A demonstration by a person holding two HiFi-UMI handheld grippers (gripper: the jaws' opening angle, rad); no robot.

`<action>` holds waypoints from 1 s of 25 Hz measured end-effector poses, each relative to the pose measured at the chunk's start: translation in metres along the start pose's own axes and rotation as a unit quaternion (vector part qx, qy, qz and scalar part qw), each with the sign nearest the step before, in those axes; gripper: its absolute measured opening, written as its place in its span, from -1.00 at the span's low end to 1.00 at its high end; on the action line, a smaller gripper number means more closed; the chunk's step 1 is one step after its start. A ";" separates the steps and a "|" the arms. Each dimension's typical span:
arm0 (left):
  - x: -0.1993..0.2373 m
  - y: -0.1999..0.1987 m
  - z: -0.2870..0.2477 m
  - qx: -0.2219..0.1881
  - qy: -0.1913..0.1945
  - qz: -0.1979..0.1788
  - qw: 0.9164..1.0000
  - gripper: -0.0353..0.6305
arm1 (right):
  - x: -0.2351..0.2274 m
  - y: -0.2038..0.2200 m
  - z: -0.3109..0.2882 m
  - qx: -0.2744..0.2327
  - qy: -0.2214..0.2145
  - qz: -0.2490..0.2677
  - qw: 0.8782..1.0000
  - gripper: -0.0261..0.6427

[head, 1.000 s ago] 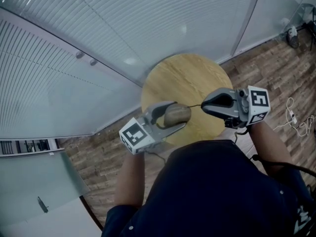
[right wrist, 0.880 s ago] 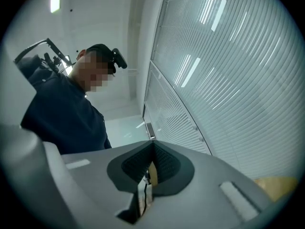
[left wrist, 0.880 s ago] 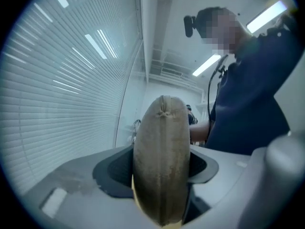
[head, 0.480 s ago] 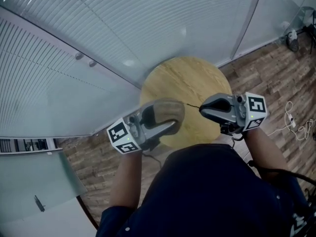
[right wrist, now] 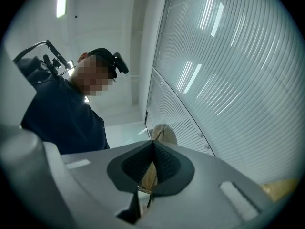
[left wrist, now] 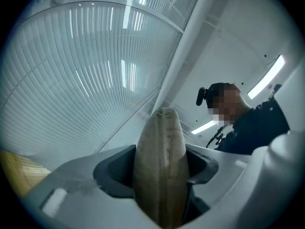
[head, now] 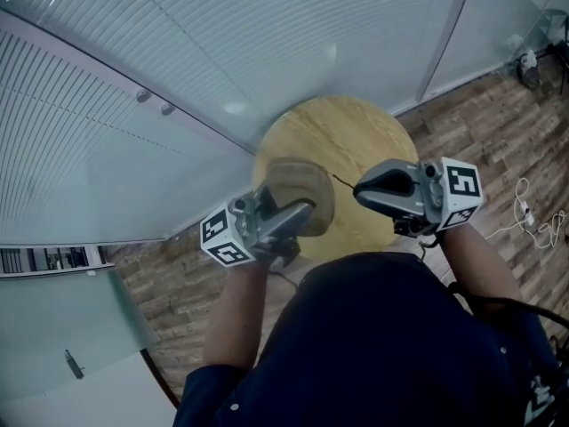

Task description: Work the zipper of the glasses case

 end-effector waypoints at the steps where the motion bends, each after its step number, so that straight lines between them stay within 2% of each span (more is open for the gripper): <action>1: -0.001 -0.001 0.000 -0.003 0.001 0.001 1.000 -0.02 | 0.001 0.000 0.000 0.001 -0.001 0.001 1.000 -0.89; 17: -0.010 -0.013 0.003 -0.041 0.009 0.011 0.999 -0.02 | 0.010 0.004 -0.007 0.003 -0.015 0.000 1.000 -0.90; 19: -0.010 -0.021 0.008 -0.072 0.016 0.026 0.997 -0.02 | 0.013 0.008 -0.007 0.014 -0.019 0.002 1.000 -0.90; 21: -0.010 -0.037 0.015 -0.124 0.025 0.045 0.991 -0.02 | 0.019 0.018 -0.004 0.037 -0.023 0.006 0.999 -0.90; 22: -0.011 -0.041 0.016 -0.137 0.026 0.047 0.989 -0.02 | 0.024 0.023 -0.001 0.046 -0.025 0.004 0.999 -0.90; 25: -0.013 -0.045 0.011 -0.136 0.023 0.044 0.989 -0.02 | 0.030 0.028 0.001 0.046 -0.026 -0.005 0.999 -0.90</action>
Point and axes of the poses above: the fingertips, and each gripper's own axes: z backward along the fingers, x to its left, y out of its underside, the point moved 1 cm from there along z, backward along the fingers, and after that the axes turned 9 degrees about z, right-handed, at the moved point
